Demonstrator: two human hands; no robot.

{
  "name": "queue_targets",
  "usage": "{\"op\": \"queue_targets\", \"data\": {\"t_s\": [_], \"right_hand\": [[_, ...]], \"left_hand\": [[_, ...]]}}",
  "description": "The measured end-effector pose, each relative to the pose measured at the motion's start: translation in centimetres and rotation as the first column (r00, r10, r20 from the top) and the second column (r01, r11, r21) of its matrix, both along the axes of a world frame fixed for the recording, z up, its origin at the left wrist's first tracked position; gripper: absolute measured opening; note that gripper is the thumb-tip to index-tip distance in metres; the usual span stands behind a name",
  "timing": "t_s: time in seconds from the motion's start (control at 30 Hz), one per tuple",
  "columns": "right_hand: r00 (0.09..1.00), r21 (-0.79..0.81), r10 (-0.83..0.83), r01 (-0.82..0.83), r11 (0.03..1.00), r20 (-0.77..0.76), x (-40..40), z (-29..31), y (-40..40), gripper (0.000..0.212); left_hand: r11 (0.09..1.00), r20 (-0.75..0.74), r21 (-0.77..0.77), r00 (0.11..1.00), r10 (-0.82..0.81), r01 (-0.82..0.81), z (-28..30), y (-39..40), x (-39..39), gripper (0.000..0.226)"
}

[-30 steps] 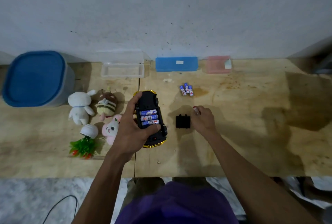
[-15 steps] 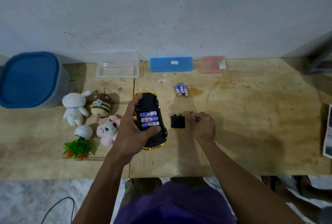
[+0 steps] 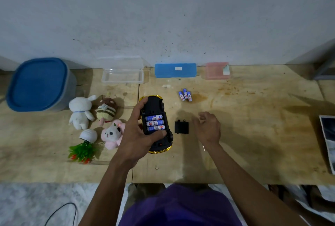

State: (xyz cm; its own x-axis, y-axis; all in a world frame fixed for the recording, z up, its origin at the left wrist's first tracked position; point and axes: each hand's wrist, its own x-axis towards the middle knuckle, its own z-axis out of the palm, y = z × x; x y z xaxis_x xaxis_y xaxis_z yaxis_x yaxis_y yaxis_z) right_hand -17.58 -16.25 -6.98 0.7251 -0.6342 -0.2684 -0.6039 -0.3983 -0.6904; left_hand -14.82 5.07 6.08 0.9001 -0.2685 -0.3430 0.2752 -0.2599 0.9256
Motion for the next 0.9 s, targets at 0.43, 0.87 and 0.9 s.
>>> {"op": "queue_targets", "data": {"t_s": [0.43,0.87,0.9], "right_hand": [[0.958,0.473,0.176,-0.265,0.840,0.224,-0.6,16.4,4.4,0.019],[0.992,0.756,-0.012,-0.090,0.649,0.129,-1.1,17.1,3.9,0.022],[0.991,0.755,-0.015,-0.093,0.649,0.135,-1.1,17.1,3.9,0.022]], "left_hand": [[0.996,0.200,-0.080,0.979,-0.032,0.049,2.8,-1.4,0.4,0.100],[0.993,0.251,-0.055,0.964,-0.086,0.103,2.7,-2.4,-0.3,0.102],[0.994,0.245,-0.060,0.966,-0.079,0.097,2.6,-2.3,-0.3,0.102]]}}
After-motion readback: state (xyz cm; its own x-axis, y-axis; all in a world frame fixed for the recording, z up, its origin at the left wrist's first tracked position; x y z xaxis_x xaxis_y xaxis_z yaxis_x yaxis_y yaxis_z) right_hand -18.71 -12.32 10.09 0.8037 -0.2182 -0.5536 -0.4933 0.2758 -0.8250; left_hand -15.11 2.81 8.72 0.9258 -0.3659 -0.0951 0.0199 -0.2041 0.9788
